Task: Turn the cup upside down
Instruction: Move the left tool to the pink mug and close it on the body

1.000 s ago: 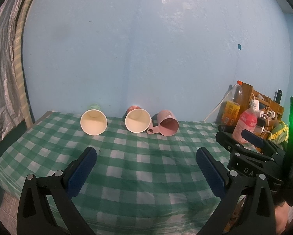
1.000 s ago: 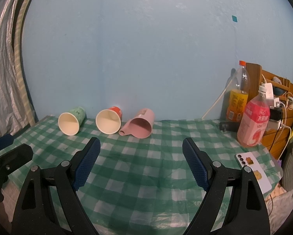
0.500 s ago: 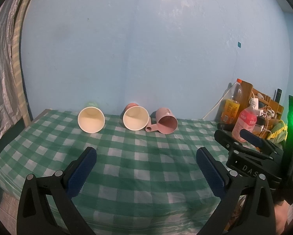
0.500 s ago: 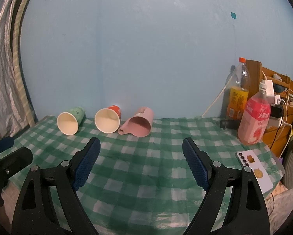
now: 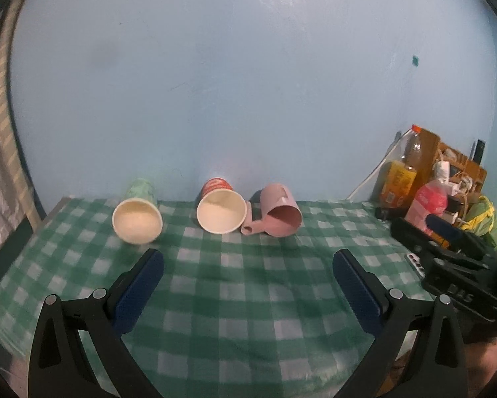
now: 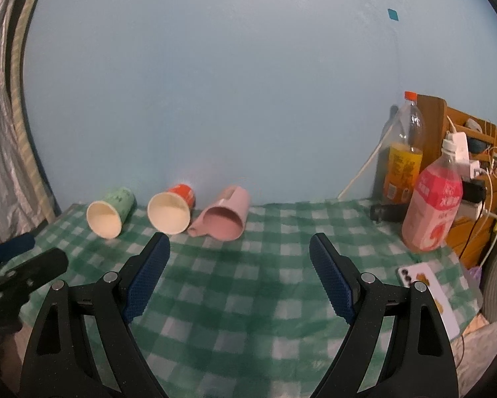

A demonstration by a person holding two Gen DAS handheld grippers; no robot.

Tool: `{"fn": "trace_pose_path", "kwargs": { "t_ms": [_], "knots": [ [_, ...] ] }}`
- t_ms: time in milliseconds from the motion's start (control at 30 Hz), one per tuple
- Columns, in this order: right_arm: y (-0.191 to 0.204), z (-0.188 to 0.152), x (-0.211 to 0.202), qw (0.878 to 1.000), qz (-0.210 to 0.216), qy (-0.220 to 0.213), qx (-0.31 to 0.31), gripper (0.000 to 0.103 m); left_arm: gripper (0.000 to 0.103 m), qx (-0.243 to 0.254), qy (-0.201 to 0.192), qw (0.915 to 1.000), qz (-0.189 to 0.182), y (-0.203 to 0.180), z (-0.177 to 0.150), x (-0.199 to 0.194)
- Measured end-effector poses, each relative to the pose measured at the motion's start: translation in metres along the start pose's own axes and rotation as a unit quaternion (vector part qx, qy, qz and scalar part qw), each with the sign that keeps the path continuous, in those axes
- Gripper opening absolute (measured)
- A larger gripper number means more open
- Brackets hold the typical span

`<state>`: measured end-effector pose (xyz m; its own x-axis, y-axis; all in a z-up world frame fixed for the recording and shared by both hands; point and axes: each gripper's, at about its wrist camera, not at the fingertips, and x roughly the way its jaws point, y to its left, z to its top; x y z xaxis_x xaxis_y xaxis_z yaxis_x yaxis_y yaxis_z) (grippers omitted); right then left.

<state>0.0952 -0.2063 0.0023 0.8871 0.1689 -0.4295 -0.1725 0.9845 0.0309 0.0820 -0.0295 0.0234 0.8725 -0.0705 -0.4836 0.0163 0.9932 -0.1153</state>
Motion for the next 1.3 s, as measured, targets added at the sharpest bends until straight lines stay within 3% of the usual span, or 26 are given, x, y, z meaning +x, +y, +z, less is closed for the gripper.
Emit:
{"fn": "trace_pose_path", "kwargs": {
  "t_ms": [300, 500, 600, 800, 1000, 1167, 1300],
  "knots": [
    [-0.028, 0.049, 0.030, 0.999, 0.024, 0.029, -0.012, 0.086, 0.103, 0.027, 0.053, 0.9982, -0.009, -0.018, 0.061, 0.051],
    [-0.063, 0.080, 0.078, 0.992, 0.067, 0.099, 0.026, 0.086, 0.103, 0.040, 0.079, 0.9961, 0.003, -0.030, 0.088, 0.091],
    [-0.085, 0.088, 0.112, 0.981, 0.092, 0.154, 0.077, 0.086, 0.103, 0.034, 0.107, 0.9937, 0.000, -0.034, 0.096, 0.123],
    [-0.125, 0.082, 0.187, 0.943, 0.119, 0.257, 0.178, 0.086, 0.103, 0.039, 0.169, 0.9848, 0.008, -0.054, 0.099, 0.190],
    [-0.151, 0.069, 0.235, 0.912, 0.126, 0.307, 0.240, 0.086, 0.102, 0.033, 0.229, 0.9729, 0.009, -0.067, 0.097, 0.251],
    [-0.160, 0.064, 0.260, 0.904, 0.122, 0.328, 0.244, 0.086, 0.102, 0.046, 0.272, 0.9612, 0.008, -0.082, 0.088, 0.282],
    [-0.164, 0.058, 0.270, 0.901, 0.119, 0.335, 0.249, 0.086, 0.102, 0.077, 0.281, 0.9563, 0.023, -0.099, 0.080, 0.293]
  ]
}}
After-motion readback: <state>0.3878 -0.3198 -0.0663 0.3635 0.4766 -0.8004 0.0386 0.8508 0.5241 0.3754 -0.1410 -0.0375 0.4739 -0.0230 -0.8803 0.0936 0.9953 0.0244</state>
